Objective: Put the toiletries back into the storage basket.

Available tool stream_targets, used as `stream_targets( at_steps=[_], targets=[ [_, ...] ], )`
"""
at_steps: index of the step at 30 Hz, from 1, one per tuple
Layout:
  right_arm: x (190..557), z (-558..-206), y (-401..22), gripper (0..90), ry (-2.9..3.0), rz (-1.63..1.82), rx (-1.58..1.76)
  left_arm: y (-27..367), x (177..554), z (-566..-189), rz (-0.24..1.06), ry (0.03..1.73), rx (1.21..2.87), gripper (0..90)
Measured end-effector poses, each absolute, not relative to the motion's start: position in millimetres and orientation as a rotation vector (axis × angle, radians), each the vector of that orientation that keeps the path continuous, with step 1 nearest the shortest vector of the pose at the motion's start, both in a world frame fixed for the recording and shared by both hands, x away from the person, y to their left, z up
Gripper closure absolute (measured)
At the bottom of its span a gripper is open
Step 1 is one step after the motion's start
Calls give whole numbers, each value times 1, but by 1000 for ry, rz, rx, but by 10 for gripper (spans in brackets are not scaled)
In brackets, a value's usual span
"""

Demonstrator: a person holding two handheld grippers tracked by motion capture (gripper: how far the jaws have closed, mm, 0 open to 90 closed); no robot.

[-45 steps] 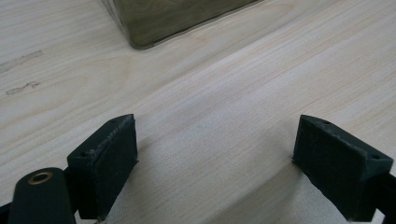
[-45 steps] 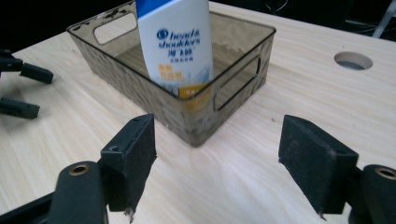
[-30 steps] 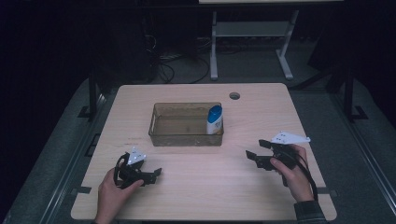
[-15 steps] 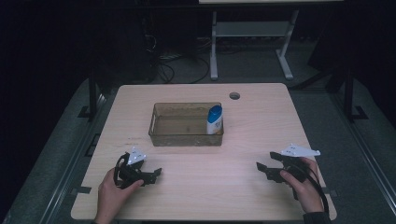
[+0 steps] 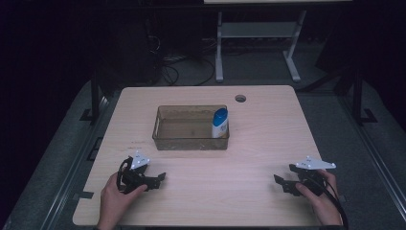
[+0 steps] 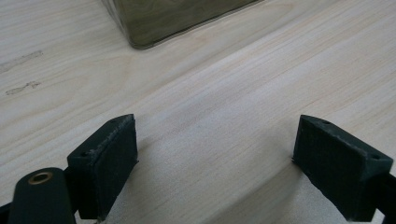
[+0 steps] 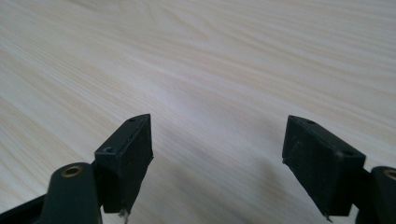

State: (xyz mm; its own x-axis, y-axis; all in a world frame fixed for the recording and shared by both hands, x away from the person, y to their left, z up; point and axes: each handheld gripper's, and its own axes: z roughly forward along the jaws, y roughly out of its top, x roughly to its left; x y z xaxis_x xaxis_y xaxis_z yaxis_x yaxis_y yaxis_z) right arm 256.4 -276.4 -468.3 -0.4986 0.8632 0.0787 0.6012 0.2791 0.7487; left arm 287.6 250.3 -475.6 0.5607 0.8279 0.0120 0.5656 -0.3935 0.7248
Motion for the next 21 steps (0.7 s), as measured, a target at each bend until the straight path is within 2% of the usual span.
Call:
stream_targets(
  at_steps=[21],
  targets=[
    [254,-481,-286,155,2190,961,1359,250,287,-476,492,1111,2110,124]
  ],
)
